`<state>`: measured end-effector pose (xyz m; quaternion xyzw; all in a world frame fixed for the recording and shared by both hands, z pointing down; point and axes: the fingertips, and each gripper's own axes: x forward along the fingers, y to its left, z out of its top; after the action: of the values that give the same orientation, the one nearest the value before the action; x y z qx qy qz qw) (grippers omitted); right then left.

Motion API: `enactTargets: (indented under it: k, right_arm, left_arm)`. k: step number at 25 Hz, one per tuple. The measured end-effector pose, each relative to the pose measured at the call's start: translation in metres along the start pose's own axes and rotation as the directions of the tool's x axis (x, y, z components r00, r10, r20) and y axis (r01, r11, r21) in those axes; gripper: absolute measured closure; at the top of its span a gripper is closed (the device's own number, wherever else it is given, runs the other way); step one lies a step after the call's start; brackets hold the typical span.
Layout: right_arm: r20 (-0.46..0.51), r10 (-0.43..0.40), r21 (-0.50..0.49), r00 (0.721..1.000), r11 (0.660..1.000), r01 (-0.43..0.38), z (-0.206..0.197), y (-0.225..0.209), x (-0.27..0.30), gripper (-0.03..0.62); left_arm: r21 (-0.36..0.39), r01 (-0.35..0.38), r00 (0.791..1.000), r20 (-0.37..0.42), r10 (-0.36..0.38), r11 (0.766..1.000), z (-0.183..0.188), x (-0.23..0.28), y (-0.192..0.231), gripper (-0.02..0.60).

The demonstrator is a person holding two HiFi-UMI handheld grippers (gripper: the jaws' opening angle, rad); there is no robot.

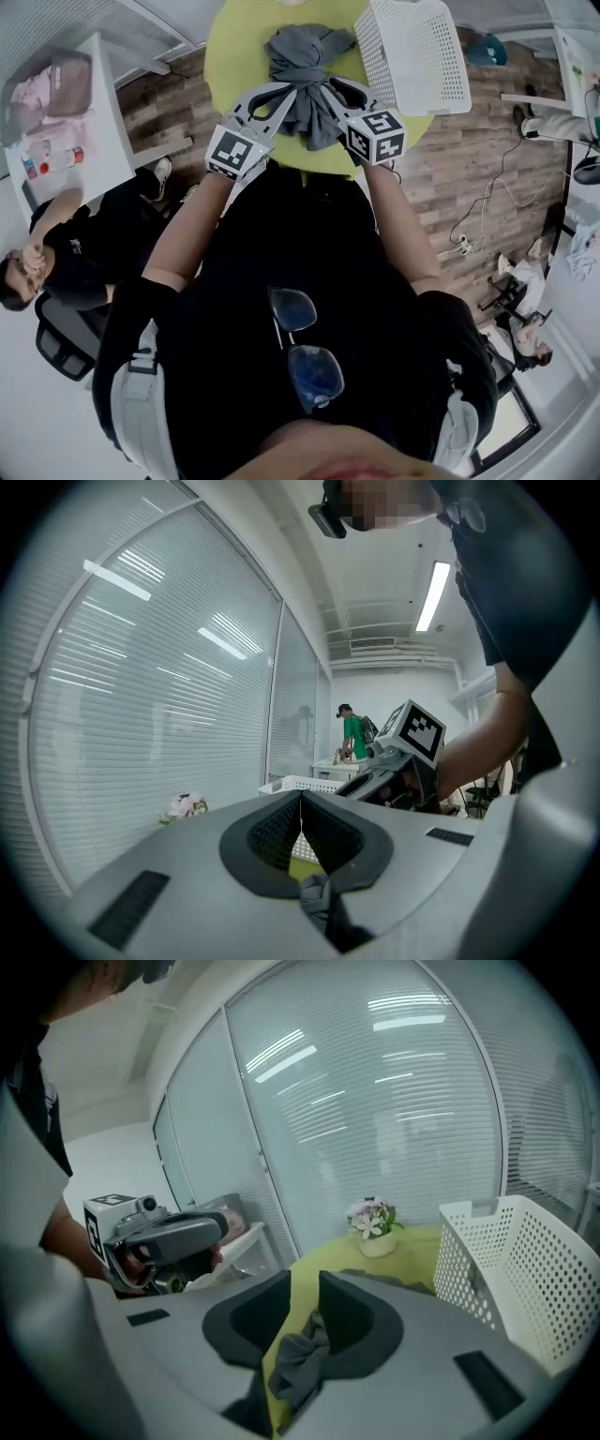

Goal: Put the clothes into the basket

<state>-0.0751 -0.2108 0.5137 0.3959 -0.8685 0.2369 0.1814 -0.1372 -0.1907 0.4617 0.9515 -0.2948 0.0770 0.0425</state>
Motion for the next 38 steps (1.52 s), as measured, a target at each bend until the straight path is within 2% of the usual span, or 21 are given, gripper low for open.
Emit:
enactTargets:
  k: [5, 10, 14, 17, 21, 25, 30, 34, 38]
  right_arm:
    - [-0.079, -0.035, 0.046, 0.996, 0.998, 0.039, -0.026, -0.022, 0.042, 0.465]
    - [-0.165, -0.081, 0.083, 0.983, 0.992, 0.096, -0.056, -0.05, 0.08, 0.38]
    - [-0.226, -0.089, 0.143, 0.97, 0.982, 0.123, -0.084, -0.068, 0.107, 0.322]
    - [-0.288, -0.096, 0.177, 0.953, 0.972, 0.151, -0.104, -0.08, 0.126, 0.259]
    - [-0.388, -0.115, 0.208, 0.914, 0.956, 0.209, -0.132, -0.095, 0.146, 0.178]
    - [-0.453, -0.078, 0.241, 0.888, 0.948, 0.206, -0.152, -0.097, 0.165, 0.154]
    - [-0.499, -0.07, 0.246, 0.864, 0.944, 0.219, -0.167, -0.099, 0.178, 0.149]
    - [-0.485, -0.091, 0.248, 0.87, 0.939, 0.237, -0.172, -0.104, 0.189, 0.148]
    - [-0.472, -0.08, 0.243, 0.878, 0.946, 0.216, -0.172, -0.105, 0.193, 0.149]
  left_arm:
    - [-0.018, -0.003, 1.0, 0.012, 0.003, 1.0, -0.021, 0.012, 0.017, 0.571]
    - [-0.04, -0.03, 1.0, -0.011, 0.03, 0.999, -0.052, 0.03, 0.036, 0.571]
    - [-0.081, -0.054, 0.998, -0.044, 0.051, 0.995, -0.084, 0.042, 0.051, 0.571]
    - [-0.098, -0.07, 0.995, -0.077, 0.063, 0.993, -0.107, 0.047, 0.061, 0.571]
    - [-0.131, -0.082, 0.992, -0.105, 0.068, 0.988, -0.13, 0.054, 0.069, 0.571]
    - [-0.153, -0.102, 0.989, -0.118, 0.084, 0.983, -0.14, 0.061, 0.078, 0.571]
    - [-0.188, -0.129, 0.986, -0.127, 0.106, 0.974, -0.151, 0.067, 0.087, 0.571]
    - [-0.209, -0.146, 0.984, -0.135, 0.119, 0.967, -0.156, 0.071, 0.091, 0.571]
    - [-0.217, -0.152, 0.982, -0.143, 0.123, 0.964, -0.158, 0.068, 0.092, 0.571]
